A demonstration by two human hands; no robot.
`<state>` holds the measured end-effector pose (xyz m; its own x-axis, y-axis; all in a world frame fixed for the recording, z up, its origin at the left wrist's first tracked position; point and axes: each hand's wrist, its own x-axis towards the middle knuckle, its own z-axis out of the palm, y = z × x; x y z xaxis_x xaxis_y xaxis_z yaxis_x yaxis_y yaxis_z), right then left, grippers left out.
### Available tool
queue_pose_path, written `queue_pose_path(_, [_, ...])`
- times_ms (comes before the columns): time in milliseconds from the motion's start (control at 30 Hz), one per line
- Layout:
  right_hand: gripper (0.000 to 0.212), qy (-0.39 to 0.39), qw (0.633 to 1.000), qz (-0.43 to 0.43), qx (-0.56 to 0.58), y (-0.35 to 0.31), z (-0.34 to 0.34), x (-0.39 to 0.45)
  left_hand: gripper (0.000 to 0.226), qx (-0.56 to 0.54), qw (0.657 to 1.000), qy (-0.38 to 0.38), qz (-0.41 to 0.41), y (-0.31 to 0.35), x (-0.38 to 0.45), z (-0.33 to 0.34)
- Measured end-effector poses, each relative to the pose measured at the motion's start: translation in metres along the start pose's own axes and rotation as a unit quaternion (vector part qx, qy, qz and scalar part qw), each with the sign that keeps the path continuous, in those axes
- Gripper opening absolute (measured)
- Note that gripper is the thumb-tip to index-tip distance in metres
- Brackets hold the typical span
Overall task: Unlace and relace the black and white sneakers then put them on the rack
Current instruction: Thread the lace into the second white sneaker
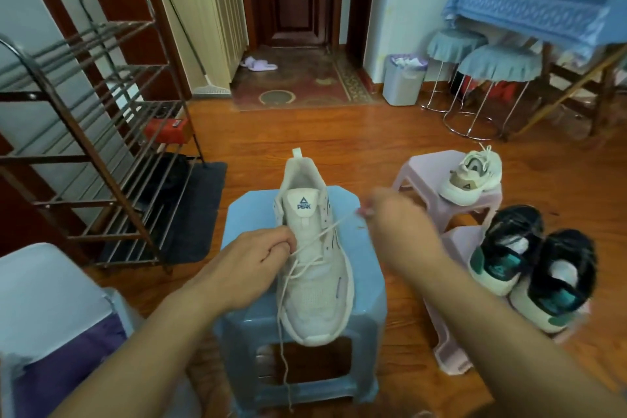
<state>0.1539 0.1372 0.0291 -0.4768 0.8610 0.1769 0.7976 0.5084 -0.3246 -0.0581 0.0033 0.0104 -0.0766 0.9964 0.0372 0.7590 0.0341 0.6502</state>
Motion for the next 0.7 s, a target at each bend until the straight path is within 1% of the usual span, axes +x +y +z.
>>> queue_pose_path(33, [0.005,0.020,0.996,0.081,-0.017,0.020,-0.012,0.006,0.023,0.010,1.000,0.001,-0.001,0.000,0.000,-0.001])
queue_pose_path(67, [0.008,0.013,0.987,0.158,-0.040,0.043,-0.024,0.012,0.023,0.023,1.000,0.003,0.000,0.001,-0.001,-0.001])
queue_pose_path(100, [0.011,-0.020,0.972,0.227,-0.056,0.059,-0.034,0.014,0.022,0.037,0.999,0.003,0.002,0.002,-0.001,0.000])
queue_pose_path(133, [0.016,-0.077,0.958,0.267,-0.074,0.071,-0.037,0.016,0.021,0.051,0.999,0.004,0.006,0.003,-0.001,0.000])
queue_pose_path(200, [0.027,-0.188,0.946,0.249,-0.091,0.081,-0.033,0.018,0.018,0.073,0.997,0.009,0.013,0.006,-0.001,0.001])
queue_pose_path(233, [0.027,-0.220,0.944,0.238,-0.065,0.079,-0.030,0.017,0.015,0.087,0.996,0.014,0.014,0.008,-0.001,0.001])
queue_pose_path(267, [0.026,-0.233,0.944,0.234,-0.012,0.075,-0.030,0.016,0.012,0.104,0.994,0.020,0.014,0.008,-0.001,0.002])
queue_pose_path(333, [0.030,-0.227,0.946,0.209,0.104,0.065,-0.037,0.013,0.006,0.128,0.991,0.041,0.014,0.011,-0.002,0.004])
queue_pose_path(367, [0.032,-0.214,0.947,0.190,0.146,0.060,-0.040,0.010,0.003,0.129,0.990,0.059,0.012,0.013,-0.002,0.006])
queue_pose_path(400, [0.031,-0.194,0.948,0.177,0.180,0.056,-0.043,0.008,0.005,0.123,0.989,0.083,0.012,0.016,-0.003,0.008])
queue_pose_path(467, [0.022,-0.157,0.950,0.151,0.226,0.045,-0.045,0.001,0.017,0.108,0.983,0.146,0.026,0.021,0.001,0.014])
queue_pose_path(533, [0.017,-0.155,0.944,0.127,0.264,0.036,-0.042,-0.002,0.026,0.133,0.972,0.188,0.047,0.022,0.008,0.020])
queue_pose_path(567, [0.017,-0.163,0.934,0.125,0.293,0.033,-0.039,-0.003,0.028,0.156,0.967,0.193,0.055,0.023,0.013,0.022])
queue_pose_path(633, [0.019,-0.186,0.901,0.135,0.367,0.026,-0.036,-0.002,0.032,0.196,0.959,0.193,0.063,0.023,0.020,0.027])
queue_pose_path(700, [0.010,-0.236,0.872,0.138,0.406,0.023,-0.034,-0.002,0.033,0.225,0.952,0.196,0.069,0.024,0.024,0.028])
